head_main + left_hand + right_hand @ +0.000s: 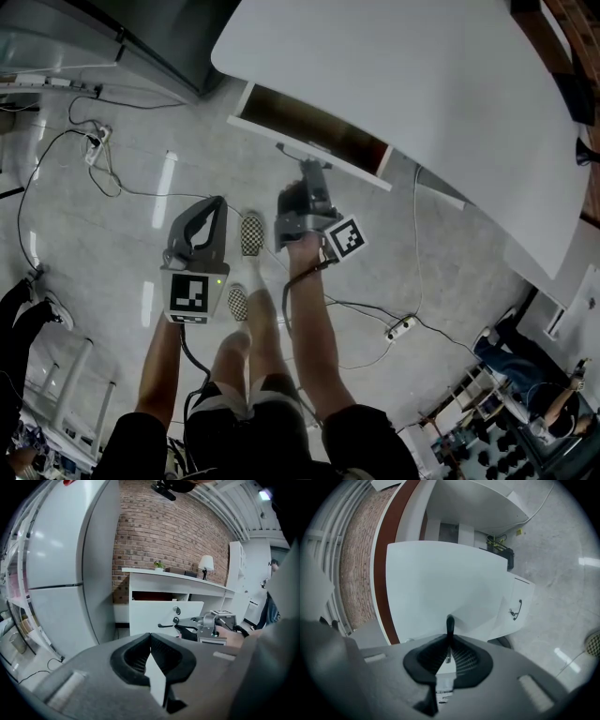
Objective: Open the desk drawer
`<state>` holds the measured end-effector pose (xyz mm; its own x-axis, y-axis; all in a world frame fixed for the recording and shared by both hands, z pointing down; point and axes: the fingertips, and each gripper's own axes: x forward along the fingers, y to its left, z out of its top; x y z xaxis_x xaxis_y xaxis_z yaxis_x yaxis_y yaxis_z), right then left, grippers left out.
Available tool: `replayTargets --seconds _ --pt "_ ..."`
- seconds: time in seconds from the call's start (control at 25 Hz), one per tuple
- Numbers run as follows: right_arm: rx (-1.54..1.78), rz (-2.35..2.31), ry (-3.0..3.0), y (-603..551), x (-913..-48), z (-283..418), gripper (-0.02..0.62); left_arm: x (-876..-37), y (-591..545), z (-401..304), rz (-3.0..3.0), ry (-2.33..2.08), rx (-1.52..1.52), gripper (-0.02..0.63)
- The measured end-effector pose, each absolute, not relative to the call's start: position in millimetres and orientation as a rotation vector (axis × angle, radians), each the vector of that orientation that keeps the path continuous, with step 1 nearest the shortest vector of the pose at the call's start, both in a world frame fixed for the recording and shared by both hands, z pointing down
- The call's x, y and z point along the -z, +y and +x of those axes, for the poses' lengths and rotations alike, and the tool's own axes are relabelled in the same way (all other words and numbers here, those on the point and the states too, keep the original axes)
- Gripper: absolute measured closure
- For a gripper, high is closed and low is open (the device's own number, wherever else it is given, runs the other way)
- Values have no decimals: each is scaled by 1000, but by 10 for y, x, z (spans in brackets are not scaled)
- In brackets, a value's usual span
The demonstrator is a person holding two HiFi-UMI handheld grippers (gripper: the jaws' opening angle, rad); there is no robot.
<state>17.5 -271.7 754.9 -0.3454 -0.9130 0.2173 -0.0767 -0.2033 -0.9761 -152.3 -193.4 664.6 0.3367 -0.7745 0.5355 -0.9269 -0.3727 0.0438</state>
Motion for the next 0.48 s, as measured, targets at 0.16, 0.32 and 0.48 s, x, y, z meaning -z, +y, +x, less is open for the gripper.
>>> replayTargets --seconds 0.16,0.32,0.48 --pt "1629 -1214 1394 -2561 -7557 158 568 -6626 -1799 -1567 2267 -1522 -621 595" --pt "1639 -1210 1390 -2431 -7561 154 568 -6602 -1680 -1576 2271 -1531 -631 595" --pt "1648 -1213 1390 -2266 -7555 171 568 -6545 -1537 -1565 2276 -1540 -637 595"
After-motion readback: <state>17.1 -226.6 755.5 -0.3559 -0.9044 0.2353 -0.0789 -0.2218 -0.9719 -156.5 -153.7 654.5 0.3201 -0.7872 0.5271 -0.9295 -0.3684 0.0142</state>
